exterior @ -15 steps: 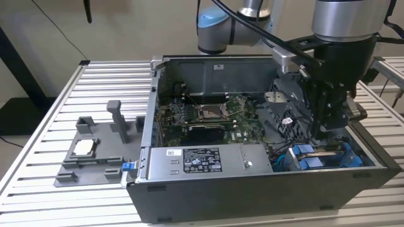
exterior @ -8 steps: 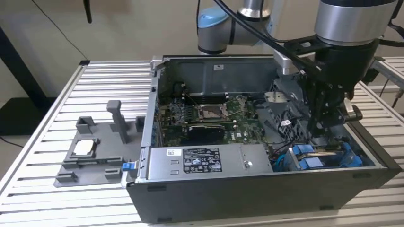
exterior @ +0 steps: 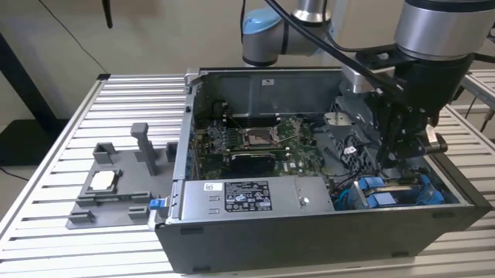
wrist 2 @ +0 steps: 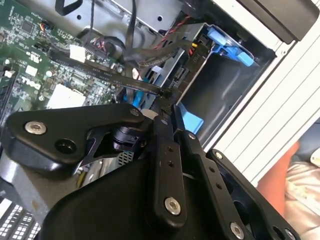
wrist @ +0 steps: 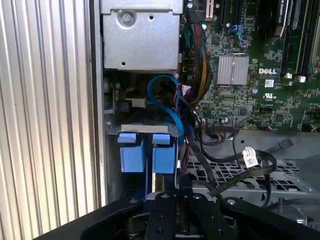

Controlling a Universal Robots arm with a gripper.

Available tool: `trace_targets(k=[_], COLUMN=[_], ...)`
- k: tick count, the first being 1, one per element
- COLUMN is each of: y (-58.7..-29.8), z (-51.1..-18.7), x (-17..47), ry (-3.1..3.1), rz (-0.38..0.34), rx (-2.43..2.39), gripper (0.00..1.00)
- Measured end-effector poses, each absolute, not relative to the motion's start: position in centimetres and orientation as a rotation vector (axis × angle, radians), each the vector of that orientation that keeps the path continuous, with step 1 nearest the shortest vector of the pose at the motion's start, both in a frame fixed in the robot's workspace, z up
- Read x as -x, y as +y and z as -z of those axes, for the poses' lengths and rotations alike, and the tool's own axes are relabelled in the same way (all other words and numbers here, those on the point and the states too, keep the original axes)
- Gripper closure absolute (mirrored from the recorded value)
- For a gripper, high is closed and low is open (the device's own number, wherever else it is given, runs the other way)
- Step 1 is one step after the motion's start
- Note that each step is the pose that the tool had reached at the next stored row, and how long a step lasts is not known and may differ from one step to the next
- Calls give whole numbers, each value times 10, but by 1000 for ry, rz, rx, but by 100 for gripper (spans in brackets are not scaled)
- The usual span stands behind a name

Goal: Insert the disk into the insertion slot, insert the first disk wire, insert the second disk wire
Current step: 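Insert the second disk wire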

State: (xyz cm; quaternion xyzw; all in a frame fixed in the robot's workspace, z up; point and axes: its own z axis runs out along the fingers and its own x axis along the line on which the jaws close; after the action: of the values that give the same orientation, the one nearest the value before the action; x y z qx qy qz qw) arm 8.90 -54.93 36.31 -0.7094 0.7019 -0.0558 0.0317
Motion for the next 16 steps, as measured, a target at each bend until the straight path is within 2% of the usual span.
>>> trace_targets(k=[16], y=[-567], z=[-363], x=[-110], ry=[2175], rz=[23], rx=[2193], gripper=[84])
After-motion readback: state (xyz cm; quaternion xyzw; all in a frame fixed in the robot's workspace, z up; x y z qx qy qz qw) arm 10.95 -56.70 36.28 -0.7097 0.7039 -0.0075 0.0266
